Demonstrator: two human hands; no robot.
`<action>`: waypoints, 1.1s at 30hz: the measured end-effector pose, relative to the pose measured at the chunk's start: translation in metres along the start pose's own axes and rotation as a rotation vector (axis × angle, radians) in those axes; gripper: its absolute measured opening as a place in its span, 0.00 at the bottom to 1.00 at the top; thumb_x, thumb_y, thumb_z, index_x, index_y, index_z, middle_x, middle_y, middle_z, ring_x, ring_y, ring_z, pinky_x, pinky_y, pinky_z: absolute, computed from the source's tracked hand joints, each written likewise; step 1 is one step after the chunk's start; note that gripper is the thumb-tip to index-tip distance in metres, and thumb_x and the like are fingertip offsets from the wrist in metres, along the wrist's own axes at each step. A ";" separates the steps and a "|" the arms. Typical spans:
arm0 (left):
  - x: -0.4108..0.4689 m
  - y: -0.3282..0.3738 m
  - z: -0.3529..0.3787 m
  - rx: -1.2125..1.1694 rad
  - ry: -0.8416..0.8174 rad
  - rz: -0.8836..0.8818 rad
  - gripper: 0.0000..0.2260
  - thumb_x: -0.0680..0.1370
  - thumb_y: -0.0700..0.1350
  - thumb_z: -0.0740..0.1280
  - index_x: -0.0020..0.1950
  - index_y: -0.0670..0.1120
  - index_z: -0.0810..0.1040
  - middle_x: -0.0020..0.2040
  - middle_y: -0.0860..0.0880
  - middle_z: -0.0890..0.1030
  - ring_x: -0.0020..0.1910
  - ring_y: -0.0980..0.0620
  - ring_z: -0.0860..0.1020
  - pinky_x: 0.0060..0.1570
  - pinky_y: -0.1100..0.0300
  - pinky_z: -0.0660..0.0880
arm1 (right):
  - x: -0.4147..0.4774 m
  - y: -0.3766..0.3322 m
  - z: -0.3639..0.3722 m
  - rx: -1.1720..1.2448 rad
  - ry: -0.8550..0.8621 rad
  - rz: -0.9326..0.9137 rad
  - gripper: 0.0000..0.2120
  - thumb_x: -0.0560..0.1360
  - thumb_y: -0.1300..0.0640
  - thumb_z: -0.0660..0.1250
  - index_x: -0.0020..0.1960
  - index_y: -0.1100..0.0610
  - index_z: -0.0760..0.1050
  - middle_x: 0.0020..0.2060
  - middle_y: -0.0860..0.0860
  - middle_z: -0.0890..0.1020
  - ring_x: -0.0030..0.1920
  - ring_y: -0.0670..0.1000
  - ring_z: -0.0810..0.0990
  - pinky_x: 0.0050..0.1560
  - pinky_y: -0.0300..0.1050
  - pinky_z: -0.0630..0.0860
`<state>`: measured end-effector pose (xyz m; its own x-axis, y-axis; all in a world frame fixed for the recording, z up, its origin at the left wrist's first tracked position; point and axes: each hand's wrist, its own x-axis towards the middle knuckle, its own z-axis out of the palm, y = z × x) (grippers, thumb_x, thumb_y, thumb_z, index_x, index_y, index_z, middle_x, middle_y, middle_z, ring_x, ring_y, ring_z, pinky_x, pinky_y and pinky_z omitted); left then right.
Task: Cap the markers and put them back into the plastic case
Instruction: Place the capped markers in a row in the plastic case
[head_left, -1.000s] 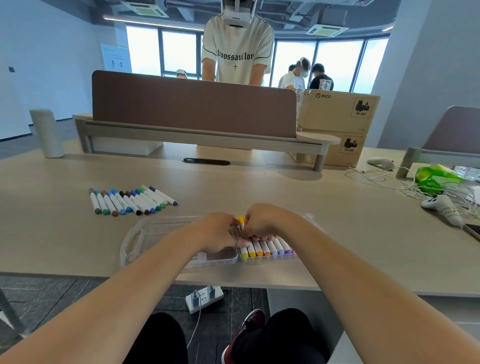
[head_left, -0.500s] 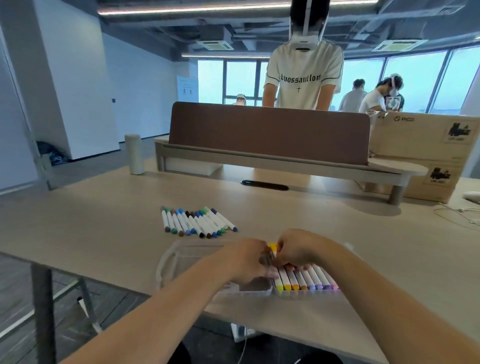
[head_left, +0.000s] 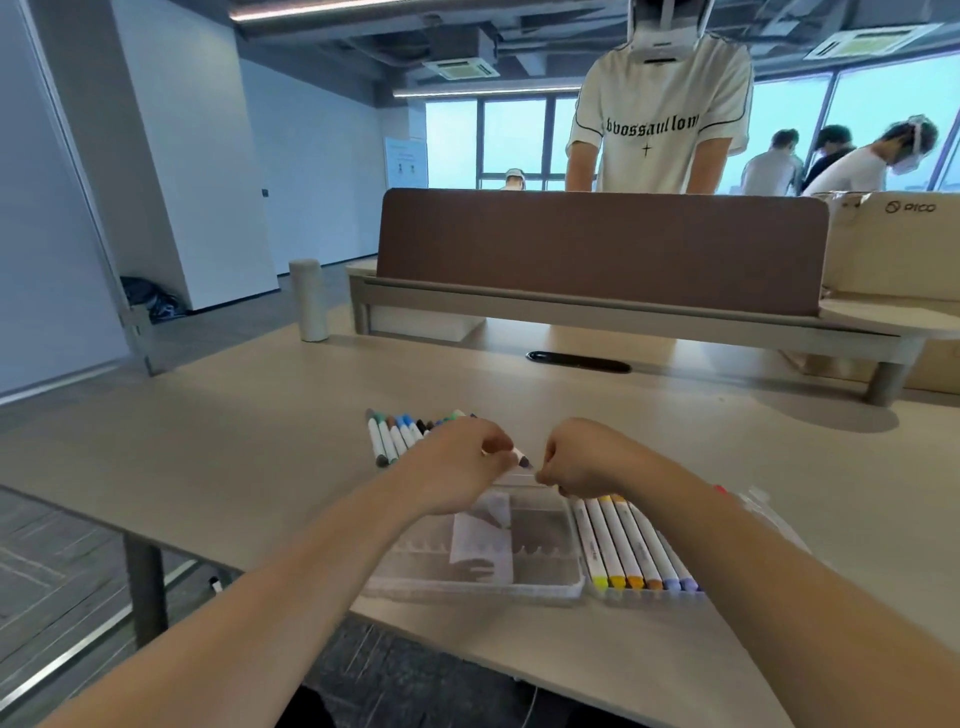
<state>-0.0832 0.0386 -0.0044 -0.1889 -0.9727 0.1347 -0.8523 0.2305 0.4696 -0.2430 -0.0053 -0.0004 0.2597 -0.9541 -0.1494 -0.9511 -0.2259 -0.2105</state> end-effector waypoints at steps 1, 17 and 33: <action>0.002 -0.006 -0.007 0.012 0.038 -0.015 0.13 0.82 0.50 0.61 0.61 0.48 0.80 0.57 0.52 0.80 0.49 0.56 0.74 0.47 0.63 0.67 | 0.006 -0.007 0.000 0.002 0.012 -0.014 0.15 0.78 0.51 0.67 0.51 0.64 0.82 0.47 0.58 0.84 0.46 0.57 0.81 0.47 0.46 0.76; 0.025 -0.090 -0.054 -0.206 0.157 -0.209 0.09 0.81 0.44 0.60 0.52 0.48 0.80 0.41 0.51 0.82 0.36 0.54 0.78 0.35 0.61 0.76 | 0.094 -0.093 0.014 0.049 0.060 -0.032 0.10 0.76 0.53 0.71 0.42 0.59 0.76 0.38 0.52 0.77 0.43 0.54 0.79 0.45 0.47 0.77; 0.039 -0.105 -0.039 -0.239 0.103 -0.204 0.08 0.81 0.44 0.60 0.54 0.48 0.80 0.45 0.52 0.81 0.40 0.56 0.77 0.36 0.64 0.69 | 0.120 -0.086 0.013 -0.106 0.050 0.047 0.09 0.74 0.54 0.72 0.43 0.60 0.76 0.36 0.51 0.75 0.35 0.49 0.75 0.38 0.42 0.73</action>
<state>0.0182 -0.0231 -0.0144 0.0345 -0.9945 0.0988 -0.7266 0.0430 0.6857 -0.1272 -0.0981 -0.0131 0.2079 -0.9722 -0.1078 -0.9752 -0.1974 -0.1003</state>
